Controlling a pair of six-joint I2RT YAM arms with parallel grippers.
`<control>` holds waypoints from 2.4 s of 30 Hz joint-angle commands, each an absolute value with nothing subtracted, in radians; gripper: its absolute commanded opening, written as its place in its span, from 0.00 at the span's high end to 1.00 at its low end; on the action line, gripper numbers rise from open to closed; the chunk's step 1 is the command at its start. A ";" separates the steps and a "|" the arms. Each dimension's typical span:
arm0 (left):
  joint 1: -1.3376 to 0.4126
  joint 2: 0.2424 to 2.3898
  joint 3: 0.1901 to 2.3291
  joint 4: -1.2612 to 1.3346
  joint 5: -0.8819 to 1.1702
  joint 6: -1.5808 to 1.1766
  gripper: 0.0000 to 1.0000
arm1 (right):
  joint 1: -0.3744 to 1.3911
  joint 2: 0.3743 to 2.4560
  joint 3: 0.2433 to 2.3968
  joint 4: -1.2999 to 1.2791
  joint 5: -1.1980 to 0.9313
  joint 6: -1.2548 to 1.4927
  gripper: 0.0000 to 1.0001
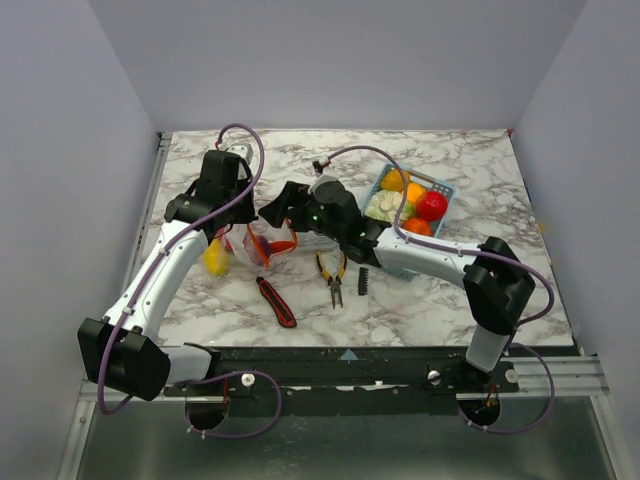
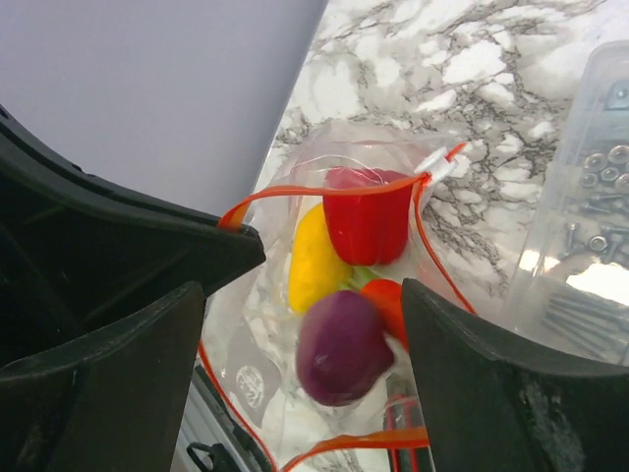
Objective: Place the food in the zip-top bag and seal the zipper
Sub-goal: Place the fake vegetable in the zipper food storage bag, then adjust the zipper food storage bag at the center of the board.
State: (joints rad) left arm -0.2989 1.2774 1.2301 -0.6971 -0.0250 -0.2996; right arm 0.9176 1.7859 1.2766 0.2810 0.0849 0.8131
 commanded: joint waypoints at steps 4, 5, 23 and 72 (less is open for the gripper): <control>-0.302 1.256 1.223 -0.687 -0.014 -0.299 1.00 | 0.921 1.742 1.314 0.107 0.226 0.740 0.19; -0.302 1.260 1.229 -0.693 -0.014 -0.299 1.00 | 0.922 1.729 1.301 0.097 0.249 0.739 0.20; -0.301 1.252 1.226 -0.696 -0.051 -0.295 1.00 | 0.920 1.887 1.371 0.013 0.203 0.667 0.51; -0.287 1.093 1.207 -0.728 -0.506 -0.317 1.00 | 0.996 2.035 1.629 0.057 -0.050 0.891 0.94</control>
State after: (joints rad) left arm -0.2893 1.1259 1.1595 -0.7166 -0.5903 -0.3355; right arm 0.9882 2.0857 1.6257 0.0704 -0.1154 0.9485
